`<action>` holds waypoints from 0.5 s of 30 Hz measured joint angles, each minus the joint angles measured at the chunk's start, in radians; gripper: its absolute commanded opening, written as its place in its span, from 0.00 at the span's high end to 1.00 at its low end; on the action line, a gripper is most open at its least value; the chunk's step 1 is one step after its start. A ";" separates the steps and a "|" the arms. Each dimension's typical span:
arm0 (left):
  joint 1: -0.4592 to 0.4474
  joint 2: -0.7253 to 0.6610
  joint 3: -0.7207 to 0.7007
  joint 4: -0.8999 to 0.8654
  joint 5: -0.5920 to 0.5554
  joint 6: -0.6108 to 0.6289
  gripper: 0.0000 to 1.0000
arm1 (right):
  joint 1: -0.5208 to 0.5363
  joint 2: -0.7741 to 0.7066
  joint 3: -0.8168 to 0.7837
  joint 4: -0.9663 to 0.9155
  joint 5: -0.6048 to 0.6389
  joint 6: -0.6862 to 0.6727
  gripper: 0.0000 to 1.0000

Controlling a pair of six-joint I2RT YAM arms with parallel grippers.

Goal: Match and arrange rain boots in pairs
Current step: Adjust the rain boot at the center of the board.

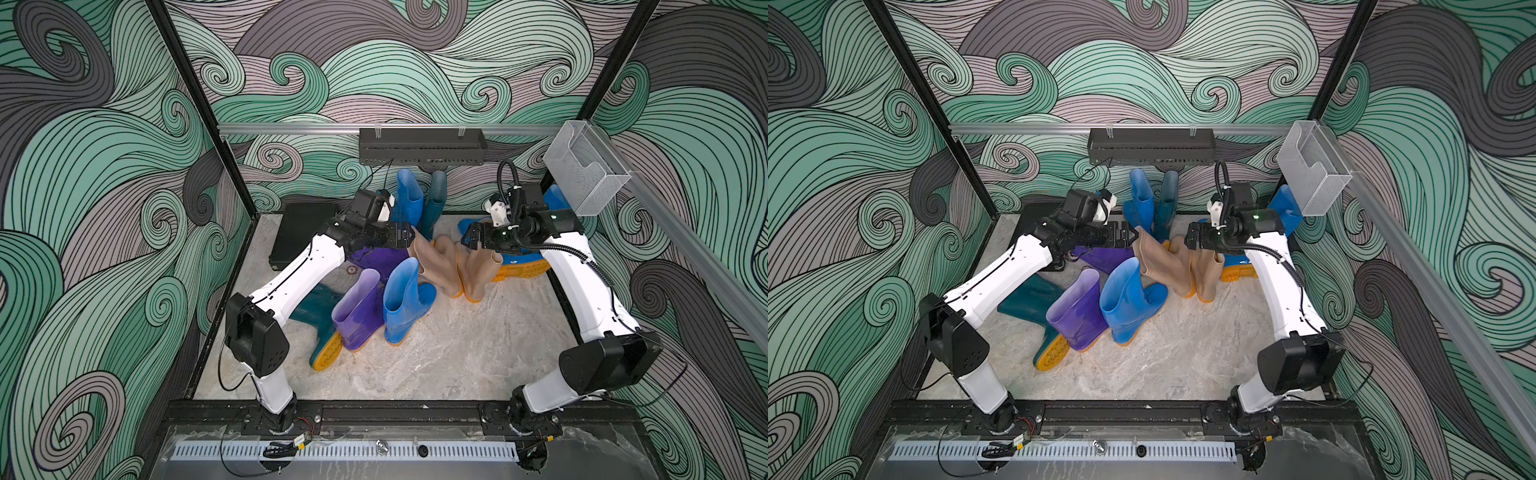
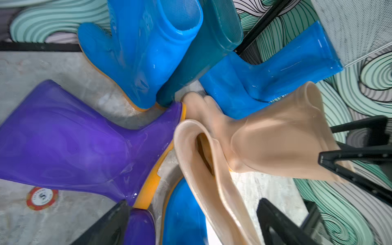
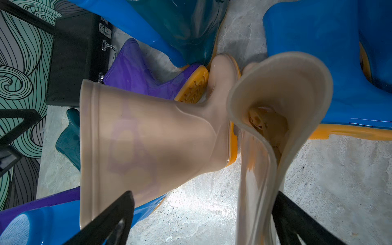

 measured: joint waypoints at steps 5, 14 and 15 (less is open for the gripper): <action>0.008 0.085 0.027 0.045 0.164 -0.043 0.03 | 0.000 0.000 0.000 0.004 -0.009 -0.003 0.01; -0.100 0.285 0.176 0.165 0.386 -0.123 0.04 | -0.069 -0.047 -0.022 0.031 -0.063 0.006 0.01; -0.124 0.306 0.215 0.175 0.396 -0.128 0.04 | -0.094 -0.060 -0.031 0.036 -0.082 0.012 0.01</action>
